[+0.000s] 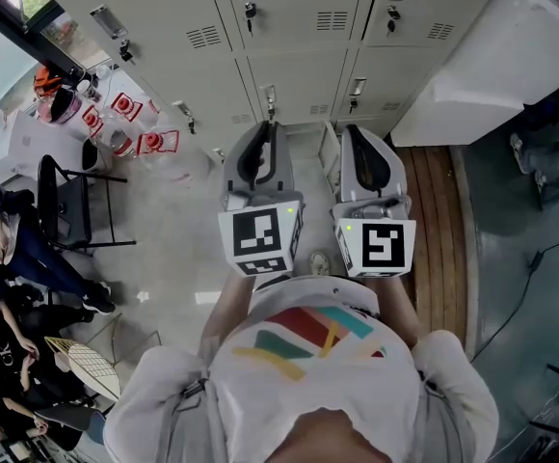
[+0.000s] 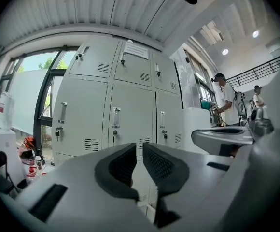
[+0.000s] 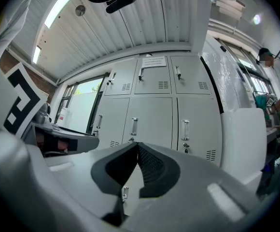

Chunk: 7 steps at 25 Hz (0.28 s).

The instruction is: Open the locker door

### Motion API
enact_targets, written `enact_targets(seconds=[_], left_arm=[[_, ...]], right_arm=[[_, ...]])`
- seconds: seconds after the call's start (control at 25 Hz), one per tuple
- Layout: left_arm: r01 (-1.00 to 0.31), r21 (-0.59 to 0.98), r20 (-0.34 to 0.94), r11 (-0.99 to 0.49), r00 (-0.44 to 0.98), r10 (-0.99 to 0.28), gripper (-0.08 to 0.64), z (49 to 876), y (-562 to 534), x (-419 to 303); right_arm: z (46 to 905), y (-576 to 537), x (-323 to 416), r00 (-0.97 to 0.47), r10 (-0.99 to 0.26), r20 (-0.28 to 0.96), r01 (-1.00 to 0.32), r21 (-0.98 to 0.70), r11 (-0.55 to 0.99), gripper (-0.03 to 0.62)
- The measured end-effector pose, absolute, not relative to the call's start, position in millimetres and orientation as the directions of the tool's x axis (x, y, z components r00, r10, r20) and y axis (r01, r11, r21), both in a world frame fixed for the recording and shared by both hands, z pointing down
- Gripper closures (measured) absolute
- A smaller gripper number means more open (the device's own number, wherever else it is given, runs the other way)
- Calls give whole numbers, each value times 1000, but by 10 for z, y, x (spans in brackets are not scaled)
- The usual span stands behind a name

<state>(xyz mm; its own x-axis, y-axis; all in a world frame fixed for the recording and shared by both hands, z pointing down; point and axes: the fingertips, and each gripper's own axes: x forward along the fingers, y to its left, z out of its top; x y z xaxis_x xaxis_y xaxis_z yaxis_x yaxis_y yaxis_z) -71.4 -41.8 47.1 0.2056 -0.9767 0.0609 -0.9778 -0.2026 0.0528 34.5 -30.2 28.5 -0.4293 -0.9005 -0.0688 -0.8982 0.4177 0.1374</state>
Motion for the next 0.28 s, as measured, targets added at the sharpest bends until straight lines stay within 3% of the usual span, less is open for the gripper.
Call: enact_targets(seconds=[0.28], left_arm=[[-981,57,66,-184,187,-980,529,498,-460,-842]], right_arm=[[304,-298,280,-437,-897,-64,-893,148,425,588]])
